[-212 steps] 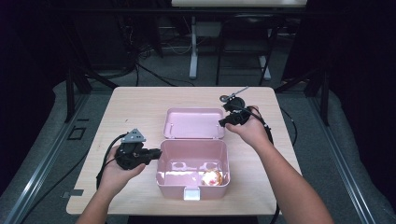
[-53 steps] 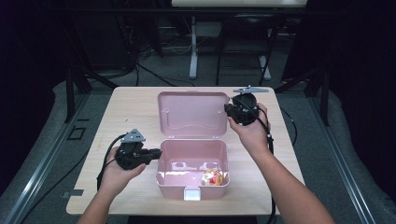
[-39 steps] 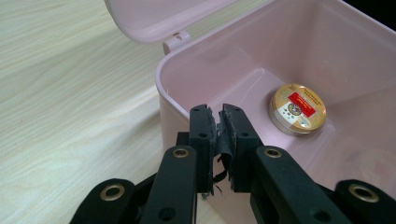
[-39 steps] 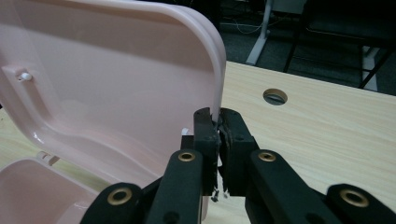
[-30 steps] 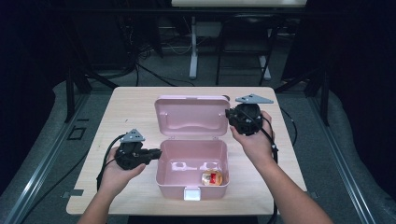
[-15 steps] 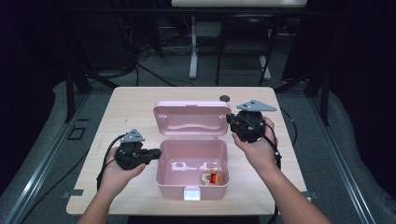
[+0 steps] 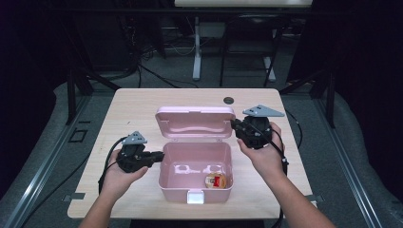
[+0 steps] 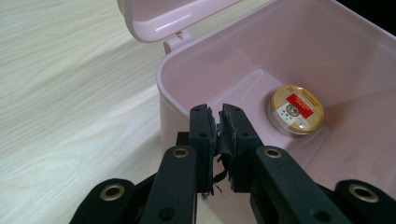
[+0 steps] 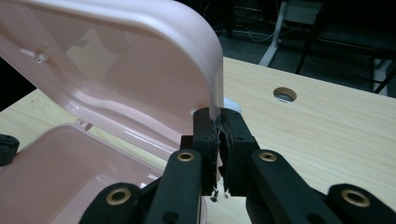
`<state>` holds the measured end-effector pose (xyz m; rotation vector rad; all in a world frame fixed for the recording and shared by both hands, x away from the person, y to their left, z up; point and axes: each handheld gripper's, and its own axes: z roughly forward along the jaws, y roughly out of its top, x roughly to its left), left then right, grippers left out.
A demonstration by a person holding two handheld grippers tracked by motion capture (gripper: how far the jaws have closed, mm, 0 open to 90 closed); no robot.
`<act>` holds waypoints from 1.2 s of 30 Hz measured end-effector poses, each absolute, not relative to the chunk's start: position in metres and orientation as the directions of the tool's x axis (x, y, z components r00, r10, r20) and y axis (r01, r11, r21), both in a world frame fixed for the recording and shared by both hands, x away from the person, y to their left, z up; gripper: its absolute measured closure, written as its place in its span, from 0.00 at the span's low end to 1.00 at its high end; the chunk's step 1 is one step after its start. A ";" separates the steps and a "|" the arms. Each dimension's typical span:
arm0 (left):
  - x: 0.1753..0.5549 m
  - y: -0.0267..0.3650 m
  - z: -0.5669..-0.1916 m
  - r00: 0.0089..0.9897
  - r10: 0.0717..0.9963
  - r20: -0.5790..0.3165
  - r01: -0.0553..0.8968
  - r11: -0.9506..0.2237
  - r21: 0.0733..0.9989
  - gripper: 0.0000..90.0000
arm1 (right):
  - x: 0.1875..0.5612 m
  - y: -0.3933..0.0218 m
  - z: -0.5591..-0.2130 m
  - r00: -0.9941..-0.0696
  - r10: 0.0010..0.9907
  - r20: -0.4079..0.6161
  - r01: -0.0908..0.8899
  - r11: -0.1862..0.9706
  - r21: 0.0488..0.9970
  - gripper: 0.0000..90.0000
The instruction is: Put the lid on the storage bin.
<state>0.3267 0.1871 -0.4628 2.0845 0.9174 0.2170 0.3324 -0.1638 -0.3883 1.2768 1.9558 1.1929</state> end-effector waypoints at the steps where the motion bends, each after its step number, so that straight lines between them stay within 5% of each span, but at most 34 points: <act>1: 0.327 0.187 -0.463 0.718 0.677 -0.159 0.534 -0.391 0.750 0.92 | 0.332 -0.164 -0.388 -0.425 0.904 0.048 0.454 0.167 0.875 0.95; 36: 0.324 0.192 -0.451 0.705 0.696 -0.133 0.512 -0.370 0.775 0.94 | 0.319 -0.165 -0.392 -0.441 0.897 0.032 0.436 0.183 0.881 0.95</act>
